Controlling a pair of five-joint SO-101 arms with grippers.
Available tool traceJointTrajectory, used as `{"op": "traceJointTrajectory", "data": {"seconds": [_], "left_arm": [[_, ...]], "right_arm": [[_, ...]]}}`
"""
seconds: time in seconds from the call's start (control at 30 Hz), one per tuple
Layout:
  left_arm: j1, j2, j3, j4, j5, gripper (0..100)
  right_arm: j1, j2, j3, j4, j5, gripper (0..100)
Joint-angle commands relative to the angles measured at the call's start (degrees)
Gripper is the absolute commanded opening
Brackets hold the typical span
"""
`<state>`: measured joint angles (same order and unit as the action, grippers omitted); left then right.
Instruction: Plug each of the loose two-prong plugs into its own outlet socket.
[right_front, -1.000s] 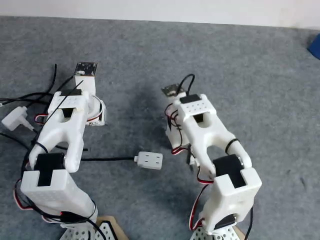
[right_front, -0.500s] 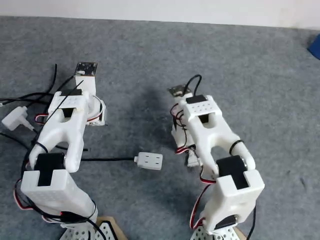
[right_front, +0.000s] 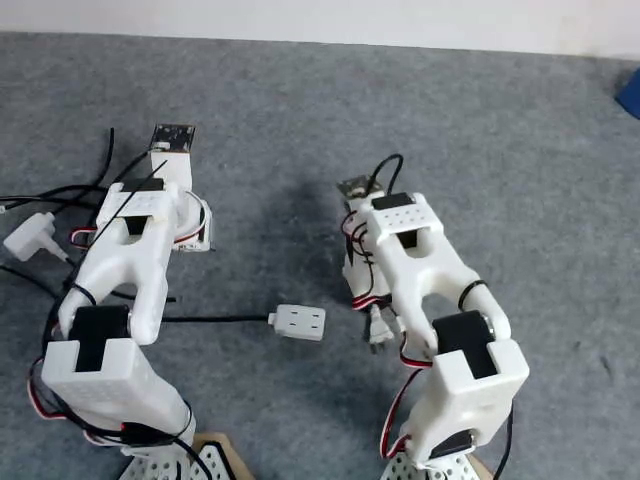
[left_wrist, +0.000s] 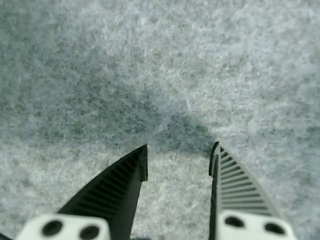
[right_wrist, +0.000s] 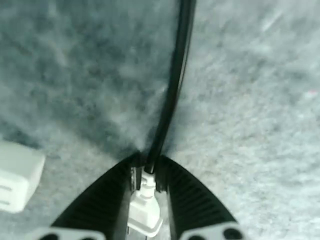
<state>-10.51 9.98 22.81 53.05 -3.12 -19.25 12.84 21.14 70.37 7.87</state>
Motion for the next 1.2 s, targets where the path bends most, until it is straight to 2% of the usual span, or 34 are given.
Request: {"op": "traceJointTrajectory", "data": {"seconds": [0.0, 0.13, 0.63, 1.03, 1.1, 1.17], "left_arm": [[1.5, -0.3, -2.1, -0.7, 0.3, 21], [1.5, -0.3, -2.1, -0.7, 0.3, 21], [1.5, -0.3, -2.1, -0.7, 0.3, 21], [1.5, -0.3, -2.1, -0.7, 0.3, 21], [1.5, -0.3, -2.1, -0.7, 0.3, 21], [1.5, -0.3, -2.1, -0.7, 0.3, 21]], "right_arm": [[-1.0, -2.2, 0.1, 2.9, 0.3, 8.5], [-1.0, -2.2, 0.1, 2.8, 0.3, 15.9], [-0.7, -2.2, 0.3, 3.8, 0.3, 15.9], [-0.9, -1.8, 2.0, 5.0, 4.4, 15.8], [-0.9, -1.8, 2.4, 4.8, 4.2, 12.4], [-0.9, -1.8, 2.2, 4.8, 4.2, 2.6]]}}
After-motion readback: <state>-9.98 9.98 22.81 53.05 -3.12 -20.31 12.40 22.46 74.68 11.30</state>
